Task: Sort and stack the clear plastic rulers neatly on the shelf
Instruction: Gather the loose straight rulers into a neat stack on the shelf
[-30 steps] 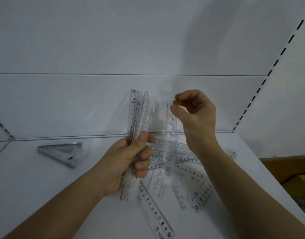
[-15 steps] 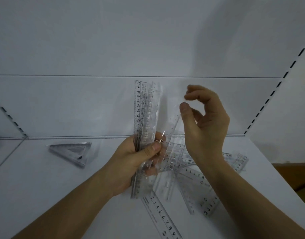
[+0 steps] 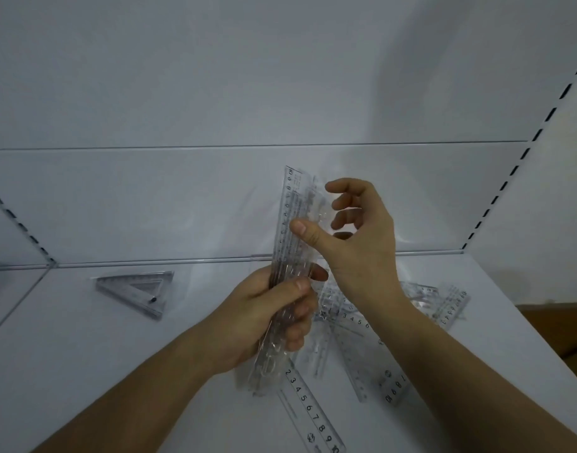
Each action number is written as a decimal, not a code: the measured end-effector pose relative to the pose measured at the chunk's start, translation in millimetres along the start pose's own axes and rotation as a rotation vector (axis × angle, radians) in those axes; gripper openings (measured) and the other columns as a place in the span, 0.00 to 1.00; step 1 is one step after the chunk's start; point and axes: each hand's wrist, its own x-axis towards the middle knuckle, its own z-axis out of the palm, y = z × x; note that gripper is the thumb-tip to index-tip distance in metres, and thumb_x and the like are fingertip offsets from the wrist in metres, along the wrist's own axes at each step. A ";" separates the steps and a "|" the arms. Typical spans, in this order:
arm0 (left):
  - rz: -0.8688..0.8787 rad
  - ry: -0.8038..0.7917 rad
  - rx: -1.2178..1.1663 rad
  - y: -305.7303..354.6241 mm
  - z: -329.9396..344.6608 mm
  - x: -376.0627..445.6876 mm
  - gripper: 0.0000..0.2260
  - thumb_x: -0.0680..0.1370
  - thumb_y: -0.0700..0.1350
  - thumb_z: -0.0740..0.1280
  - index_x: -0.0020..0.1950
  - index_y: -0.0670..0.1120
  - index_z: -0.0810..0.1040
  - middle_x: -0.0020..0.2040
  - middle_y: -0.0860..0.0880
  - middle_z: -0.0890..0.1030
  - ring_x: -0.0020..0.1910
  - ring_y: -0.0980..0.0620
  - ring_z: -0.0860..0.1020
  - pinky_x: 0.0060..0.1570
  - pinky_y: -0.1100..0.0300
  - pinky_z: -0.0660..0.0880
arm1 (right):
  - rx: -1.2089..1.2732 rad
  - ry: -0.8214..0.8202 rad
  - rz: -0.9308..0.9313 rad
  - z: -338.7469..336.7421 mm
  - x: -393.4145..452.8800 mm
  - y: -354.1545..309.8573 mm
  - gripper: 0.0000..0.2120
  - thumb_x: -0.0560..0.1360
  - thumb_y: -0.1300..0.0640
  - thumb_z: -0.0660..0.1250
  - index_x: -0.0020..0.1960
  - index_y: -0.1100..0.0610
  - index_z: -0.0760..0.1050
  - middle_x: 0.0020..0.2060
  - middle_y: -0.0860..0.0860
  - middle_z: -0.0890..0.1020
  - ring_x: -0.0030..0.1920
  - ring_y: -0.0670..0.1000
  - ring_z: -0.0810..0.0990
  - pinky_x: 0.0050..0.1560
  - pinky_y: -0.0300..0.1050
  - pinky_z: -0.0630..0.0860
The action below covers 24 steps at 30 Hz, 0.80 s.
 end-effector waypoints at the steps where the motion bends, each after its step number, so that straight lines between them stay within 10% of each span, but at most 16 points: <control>1: -0.003 -0.025 -0.037 1.2 -0.3 -0.5 0.07 0.80 0.47 0.64 0.49 0.47 0.81 0.35 0.46 0.71 0.28 0.50 0.71 0.31 0.57 0.71 | -0.025 0.002 0.009 0.6 -0.7 -0.1 0.28 0.66 0.52 0.82 0.60 0.47 0.73 0.52 0.48 0.76 0.48 0.47 0.78 0.37 0.33 0.77; 7: 0.125 -0.007 -0.074 17.3 -16.1 -4.1 0.16 0.78 0.47 0.65 0.63 0.42 0.74 0.39 0.47 0.73 0.32 0.51 0.73 0.33 0.57 0.75 | -0.118 -0.102 0.102 -0.8 3.9 1.4 0.07 0.82 0.46 0.64 0.50 0.49 0.73 0.42 0.48 0.81 0.39 0.49 0.78 0.41 0.45 0.74; 10: 0.218 0.014 -0.093 33.9 -35.3 -9.9 0.16 0.80 0.49 0.63 0.64 0.43 0.71 0.40 0.49 0.72 0.31 0.54 0.69 0.32 0.61 0.72 | -0.430 -0.563 0.112 -3.4 -0.6 1.3 0.15 0.79 0.41 0.66 0.41 0.50 0.75 0.33 0.47 0.82 0.32 0.45 0.77 0.39 0.46 0.74; 13: 0.240 0.018 -0.080 40.3 -49.1 -14.5 0.15 0.80 0.49 0.61 0.64 0.43 0.70 0.40 0.49 0.72 0.31 0.55 0.67 0.31 0.61 0.69 | -0.906 -0.877 0.071 11.1 -24.4 -1.9 0.23 0.71 0.28 0.67 0.52 0.46 0.76 0.42 0.45 0.82 0.42 0.45 0.80 0.45 0.46 0.78; 18: 0.237 0.050 -0.066 42.2 -51.0 -15.0 0.12 0.82 0.48 0.59 0.62 0.43 0.72 0.39 0.48 0.71 0.30 0.54 0.66 0.30 0.61 0.68 | -1.189 -0.821 -0.082 31.2 -45.0 -8.0 0.29 0.69 0.33 0.70 0.61 0.50 0.73 0.48 0.48 0.79 0.50 0.54 0.79 0.48 0.50 0.78; 24: 0.240 0.095 -0.050 43.7 -53.2 -15.0 0.12 0.82 0.48 0.60 0.62 0.43 0.72 0.38 0.48 0.71 0.30 0.53 0.65 0.30 0.61 0.67 | -1.158 -0.839 -0.057 36.9 -45.9 -12.0 0.19 0.68 0.50 0.73 0.35 0.54 0.63 0.33 0.50 0.70 0.32 0.50 0.69 0.30 0.41 0.66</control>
